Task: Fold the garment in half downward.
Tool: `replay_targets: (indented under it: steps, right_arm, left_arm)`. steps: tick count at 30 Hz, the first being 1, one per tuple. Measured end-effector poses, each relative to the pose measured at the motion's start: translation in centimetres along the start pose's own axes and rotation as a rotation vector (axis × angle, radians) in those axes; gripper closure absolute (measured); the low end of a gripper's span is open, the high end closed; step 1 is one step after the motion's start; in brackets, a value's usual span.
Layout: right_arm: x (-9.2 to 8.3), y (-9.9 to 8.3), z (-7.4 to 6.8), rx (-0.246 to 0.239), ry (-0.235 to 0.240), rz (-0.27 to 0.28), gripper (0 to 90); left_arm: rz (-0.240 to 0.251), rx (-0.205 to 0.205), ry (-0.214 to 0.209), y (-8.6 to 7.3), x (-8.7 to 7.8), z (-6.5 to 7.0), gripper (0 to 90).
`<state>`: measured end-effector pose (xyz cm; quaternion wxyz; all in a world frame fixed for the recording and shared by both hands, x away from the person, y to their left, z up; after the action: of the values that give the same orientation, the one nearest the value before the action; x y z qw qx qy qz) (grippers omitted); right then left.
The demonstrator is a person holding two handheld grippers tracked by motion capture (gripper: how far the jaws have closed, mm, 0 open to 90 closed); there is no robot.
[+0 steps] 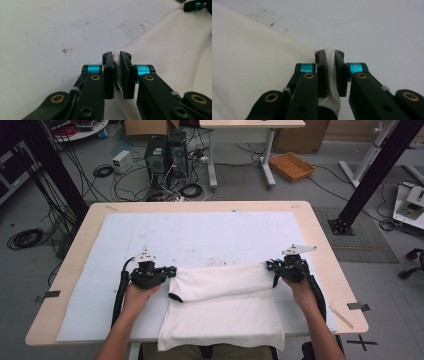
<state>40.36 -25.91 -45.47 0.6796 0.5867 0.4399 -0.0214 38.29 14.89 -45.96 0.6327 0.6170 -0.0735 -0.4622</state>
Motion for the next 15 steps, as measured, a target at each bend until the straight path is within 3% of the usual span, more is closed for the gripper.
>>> replay_targets:
  steps: [3, 6, 8, 11, 12, 14, 15]
  right_arm:
    - [0.1, 1.1, 1.6, 0.015, -0.061, 0.065, 83.3]
    - [0.4, 2.0, 2.7, 0.015, -0.097, 0.088, 83.3]
    - [0.8, 2.6, 3.3, 0.021, -0.106, 0.103, 83.2]
    - [1.8, 2.8, 3.5, 0.021, -0.12, 0.079, 81.4]
    - [2.1, 2.6, 3.5, 0.028, -0.123, 0.067, 77.0]
    - [2.3, 2.1, 3.6, 0.055, -0.13, 0.025, 58.2]
    - [2.1, 1.9, 3.7, 0.066, -0.131, 0.021, 53.4]
  left_arm:
    - [0.057, -0.015, 0.021, 1.5, 1.2, -0.4, 82.5]
    - [0.093, -0.03, 0.048, 2.7, 2.1, -1.0, 82.5]
    - [0.096, -0.038, 0.071, 3.2, 2.6, -1.6, 82.5]
    - [0.072, -0.056, 0.093, 2.9, 3.4, -2.3, 81.0]
    - [0.054, -0.07, 0.096, 2.6, 3.6, -2.4, 76.6]
    - [0.025, -0.1, 0.1, 2.2, 3.5, -2.5, 56.2]
    - [0.028, -0.099, 0.1, 2.1, 3.1, -2.4, 54.5]
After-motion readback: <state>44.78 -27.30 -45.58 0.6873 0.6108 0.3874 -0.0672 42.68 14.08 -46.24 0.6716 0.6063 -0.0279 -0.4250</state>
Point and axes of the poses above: each handheld gripper's, and its own axes: x roughly forward along the jaws, y roughly out of its top, z roughly to its right, the point moved 5 cm from there along x, roughly forward along the jaws, and after that the axes turned 3 degrees about x, right-handed, at the moved point
